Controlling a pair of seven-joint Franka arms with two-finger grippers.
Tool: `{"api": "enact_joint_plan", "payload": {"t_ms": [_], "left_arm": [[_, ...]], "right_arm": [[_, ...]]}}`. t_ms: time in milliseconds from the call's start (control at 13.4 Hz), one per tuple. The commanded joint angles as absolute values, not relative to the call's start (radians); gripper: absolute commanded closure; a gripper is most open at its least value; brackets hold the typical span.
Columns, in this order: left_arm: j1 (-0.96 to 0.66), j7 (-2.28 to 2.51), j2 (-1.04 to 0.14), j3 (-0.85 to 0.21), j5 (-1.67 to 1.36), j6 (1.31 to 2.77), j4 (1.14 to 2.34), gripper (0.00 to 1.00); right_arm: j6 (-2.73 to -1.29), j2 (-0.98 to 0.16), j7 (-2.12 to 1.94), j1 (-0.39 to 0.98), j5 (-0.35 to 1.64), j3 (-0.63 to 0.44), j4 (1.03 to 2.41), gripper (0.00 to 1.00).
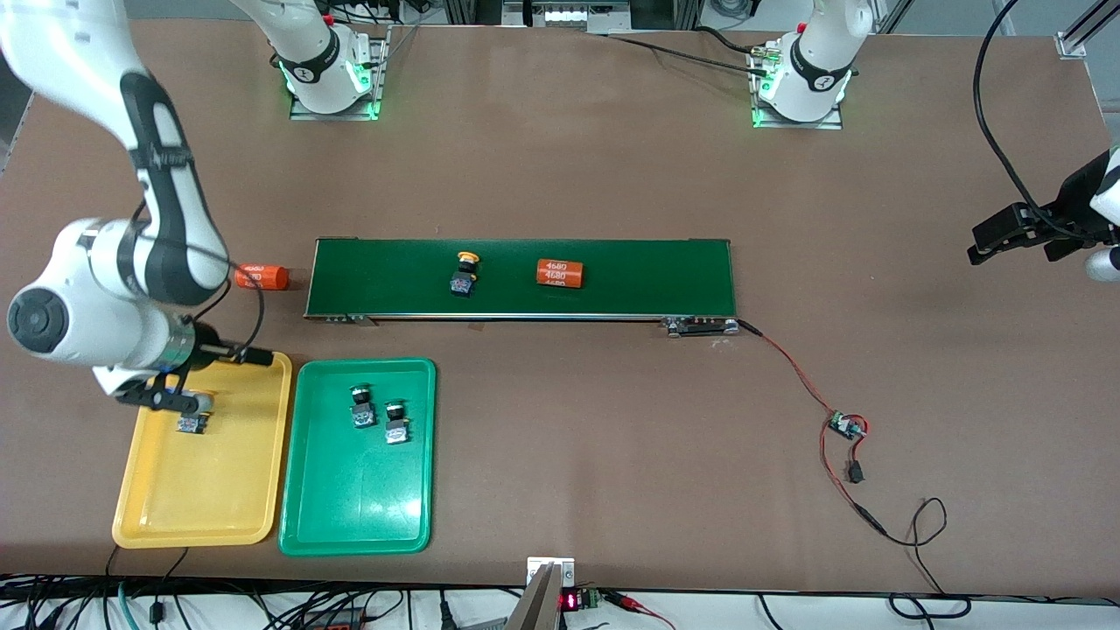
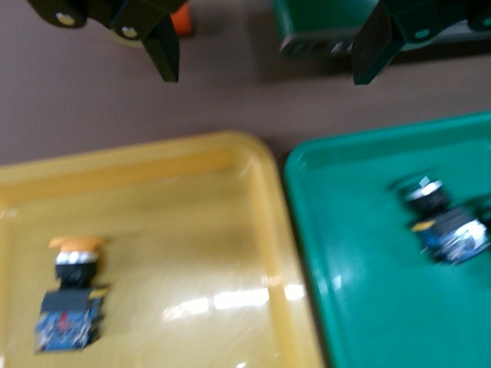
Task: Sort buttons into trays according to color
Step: 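Return the right gripper to the belt and grasp another orange-based button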
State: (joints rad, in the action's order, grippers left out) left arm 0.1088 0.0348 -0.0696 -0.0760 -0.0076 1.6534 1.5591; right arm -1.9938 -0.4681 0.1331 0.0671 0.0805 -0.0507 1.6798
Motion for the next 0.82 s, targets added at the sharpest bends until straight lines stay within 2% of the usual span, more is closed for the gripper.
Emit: {"api": "enact_joint_plan", "payload": {"t_ms": [0, 298, 521, 745], "left_arm": [[0.112, 0.043, -0.054, -0.081, -0.011, 1.615, 1.557, 0.00], [0.110, 0.043, -0.054, -0.086, -0.009, 1.614, 1.555, 0.00], [0.112, 0.043, -0.054, -0.081, -0.011, 1.614, 1.554, 0.00], [0.112, 0.043, -0.054, -0.080, -0.011, 1.615, 1.555, 0.00]], "right_arm": [[-1.928, -0.350, 0.210, 0.141, 0.091, -0.054, 1.772, 0.00], [-1.991, -0.269, 0.363, 0.277, 0.091, -0.052, 1.905, 0.00], [-2.179, -0.200, 0.469, 0.395, 0.086, -0.054, 2.095, 0.00], [-2.293, -0.202, 0.544, 0.500, 0.071, -0.055, 2.152, 0.00]]}}
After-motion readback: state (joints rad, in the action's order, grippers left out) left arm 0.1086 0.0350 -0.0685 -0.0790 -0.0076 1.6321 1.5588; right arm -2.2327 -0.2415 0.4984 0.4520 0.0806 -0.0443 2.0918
